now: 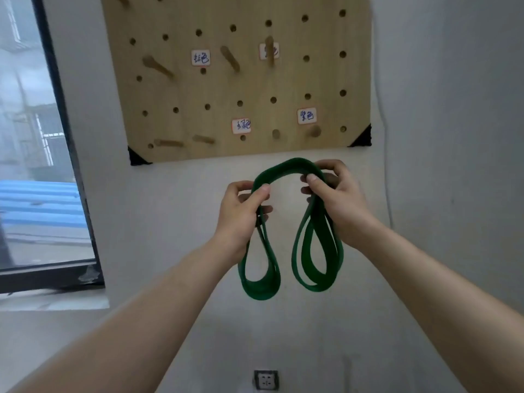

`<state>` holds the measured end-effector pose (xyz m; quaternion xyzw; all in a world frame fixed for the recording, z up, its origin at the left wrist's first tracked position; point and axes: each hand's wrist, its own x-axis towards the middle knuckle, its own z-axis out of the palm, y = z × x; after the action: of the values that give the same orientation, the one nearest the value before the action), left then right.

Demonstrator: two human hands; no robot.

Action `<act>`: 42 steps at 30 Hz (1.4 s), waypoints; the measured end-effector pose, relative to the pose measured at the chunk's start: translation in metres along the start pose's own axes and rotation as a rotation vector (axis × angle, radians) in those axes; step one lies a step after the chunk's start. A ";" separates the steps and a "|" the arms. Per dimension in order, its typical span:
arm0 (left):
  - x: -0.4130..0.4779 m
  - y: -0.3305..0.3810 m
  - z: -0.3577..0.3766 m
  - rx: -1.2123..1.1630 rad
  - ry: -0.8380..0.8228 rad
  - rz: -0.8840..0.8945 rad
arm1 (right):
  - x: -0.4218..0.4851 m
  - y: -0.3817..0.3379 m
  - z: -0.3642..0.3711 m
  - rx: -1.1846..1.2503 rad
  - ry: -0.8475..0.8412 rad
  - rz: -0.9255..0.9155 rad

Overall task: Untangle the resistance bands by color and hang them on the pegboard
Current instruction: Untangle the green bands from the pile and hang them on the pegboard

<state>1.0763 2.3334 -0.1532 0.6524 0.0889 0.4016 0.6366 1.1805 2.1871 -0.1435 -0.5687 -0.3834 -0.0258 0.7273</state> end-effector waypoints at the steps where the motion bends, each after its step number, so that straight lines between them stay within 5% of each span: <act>1: 0.005 0.006 0.010 -0.011 -0.003 0.013 | 0.006 -0.007 -0.002 -0.014 0.030 -0.043; 10: 0.044 0.032 0.100 -0.252 0.097 0.004 | 0.061 -0.035 -0.024 -0.040 0.210 -0.239; 24: 0.116 -0.002 0.128 -0.449 0.164 -0.008 | 0.133 -0.002 -0.039 -0.218 0.137 -0.172; 34: 0.140 -0.011 0.134 -0.226 0.241 0.073 | 0.133 0.033 -0.042 -0.566 0.215 -0.263; 42: 0.095 -0.020 0.072 0.221 0.102 0.186 | 0.089 0.047 -0.043 -0.642 0.164 -0.143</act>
<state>1.1928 2.3418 -0.1223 0.7028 0.1039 0.4793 0.5154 1.2879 2.2026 -0.1322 -0.7366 -0.3348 -0.2417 0.5357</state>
